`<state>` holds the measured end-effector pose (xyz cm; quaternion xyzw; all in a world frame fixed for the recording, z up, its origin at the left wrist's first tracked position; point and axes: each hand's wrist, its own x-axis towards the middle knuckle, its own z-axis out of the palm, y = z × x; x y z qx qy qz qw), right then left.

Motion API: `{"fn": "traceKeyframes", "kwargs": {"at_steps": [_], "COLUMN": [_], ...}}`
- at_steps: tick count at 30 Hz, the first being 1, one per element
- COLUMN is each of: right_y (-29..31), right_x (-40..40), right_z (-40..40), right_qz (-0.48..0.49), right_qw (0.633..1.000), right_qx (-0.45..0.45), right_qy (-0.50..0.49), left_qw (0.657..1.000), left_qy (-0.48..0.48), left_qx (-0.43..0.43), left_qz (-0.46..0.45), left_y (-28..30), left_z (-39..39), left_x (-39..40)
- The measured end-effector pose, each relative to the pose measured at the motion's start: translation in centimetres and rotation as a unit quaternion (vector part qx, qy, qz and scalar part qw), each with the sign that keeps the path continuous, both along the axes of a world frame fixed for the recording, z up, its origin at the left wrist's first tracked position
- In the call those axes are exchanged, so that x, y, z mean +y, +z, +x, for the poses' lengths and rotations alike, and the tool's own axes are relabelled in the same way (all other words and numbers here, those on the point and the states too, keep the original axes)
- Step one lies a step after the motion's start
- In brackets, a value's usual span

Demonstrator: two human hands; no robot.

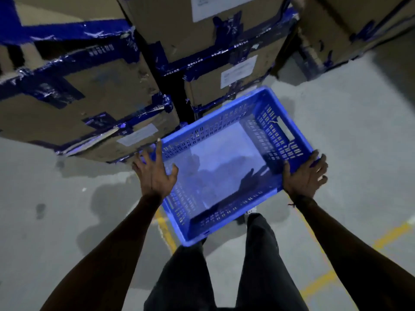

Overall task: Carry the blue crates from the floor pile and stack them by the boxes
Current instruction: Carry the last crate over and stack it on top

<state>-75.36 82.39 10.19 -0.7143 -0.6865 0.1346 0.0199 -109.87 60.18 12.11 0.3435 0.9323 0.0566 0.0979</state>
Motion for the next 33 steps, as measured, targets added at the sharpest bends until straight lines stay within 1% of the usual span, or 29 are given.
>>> {"fn": "traceKeyframes", "kwargs": {"at_steps": [3,6,8,10,15,20,25,29,33], "right_y": [-0.3,-1.0,-1.3,-1.5,-1.8,-2.2,-2.2,-2.0,-2.3], "right_x": [-2.5,-4.6,-5.2,-5.7,-5.0,-5.0,-4.9,-4.1,-4.8], "right_z": [-1.6,-3.5,-4.5,-4.9,-5.7,-5.8,-5.7,-5.8,-5.8], "right_qz": [0.008,0.030,0.052,0.066,0.090,0.096,0.110,0.126,0.118], "right_qw": [0.997,0.987,0.976,0.968,0.962,0.962,0.964,0.966,0.967], "right_qx": [0.051,0.140,0.196,0.219,0.223,0.217,0.203,0.180,0.177], "right_qy": [-0.058,-0.069,-0.085,-0.106,-0.128,-0.133,-0.136,-0.136,-0.137], "left_qw": [0.999,0.995,0.990,0.985,0.988,0.987,0.987,0.988,0.987], "left_qy": [-0.037,-0.098,-0.144,-0.169,-0.148,-0.147,-0.154,-0.149,-0.157], "left_qx": [0.010,0.024,-0.001,-0.025,-0.047,-0.029,-0.008,-0.018,-0.024], "left_qz": [0.005,0.004,-0.006,-0.013,-0.028,-0.051,-0.043,-0.026,-0.009], "left_y": [0.0,0.1,-0.1,-0.6,-0.9,-0.9,-0.8,-1.0,-1.1], "left_z": [-2.4,-4.7,-5.2,-5.1,-5.2,-5.6,-4.9,-4.5,-5.1], "left_x": [0.6,1.7,2.3,2.3,2.5,3.1,2.9,2.8,2.9]}}
